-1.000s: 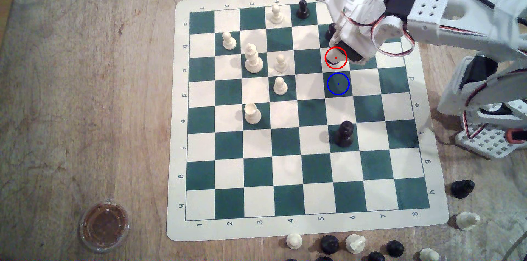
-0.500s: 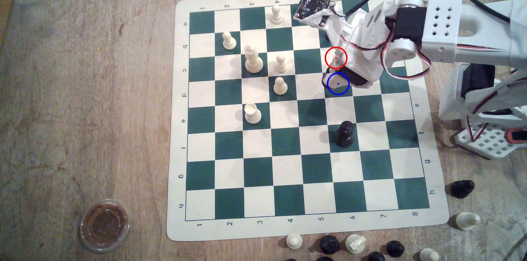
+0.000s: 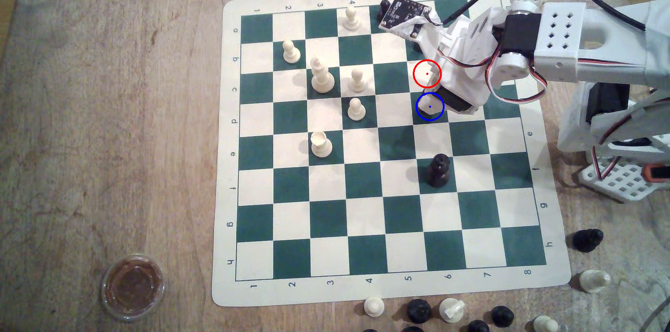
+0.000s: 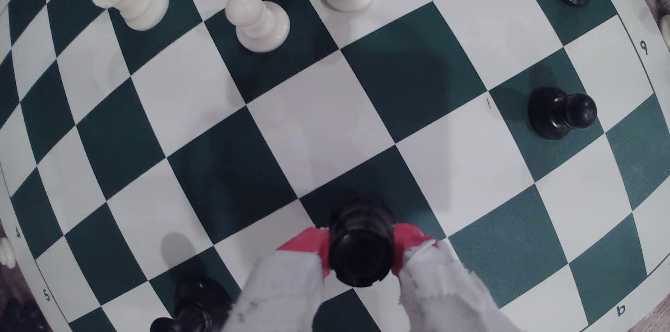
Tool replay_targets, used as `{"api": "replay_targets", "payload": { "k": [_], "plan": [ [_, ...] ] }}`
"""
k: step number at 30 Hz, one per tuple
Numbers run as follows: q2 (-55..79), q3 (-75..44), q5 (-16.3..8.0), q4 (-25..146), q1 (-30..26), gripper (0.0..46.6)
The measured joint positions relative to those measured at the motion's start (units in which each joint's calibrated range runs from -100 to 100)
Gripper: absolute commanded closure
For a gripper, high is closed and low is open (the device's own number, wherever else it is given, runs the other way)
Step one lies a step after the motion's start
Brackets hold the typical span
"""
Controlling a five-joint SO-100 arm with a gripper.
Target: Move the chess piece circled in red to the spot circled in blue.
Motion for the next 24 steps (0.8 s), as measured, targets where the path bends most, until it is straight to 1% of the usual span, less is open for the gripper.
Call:
{"api": "replay_targets", "payload": {
  "k": [10,22,23,24],
  "plan": [
    [1.4,2.1,0.0,-3.3,1.1,46.4],
    [1.8,2.8,0.3,-4.2,1.0,46.4],
    [2.1,3.0,0.3,-4.2,1.0,45.9],
    [2.2,3.0,0.4,-4.3,1.0,44.1]
  ]
}}
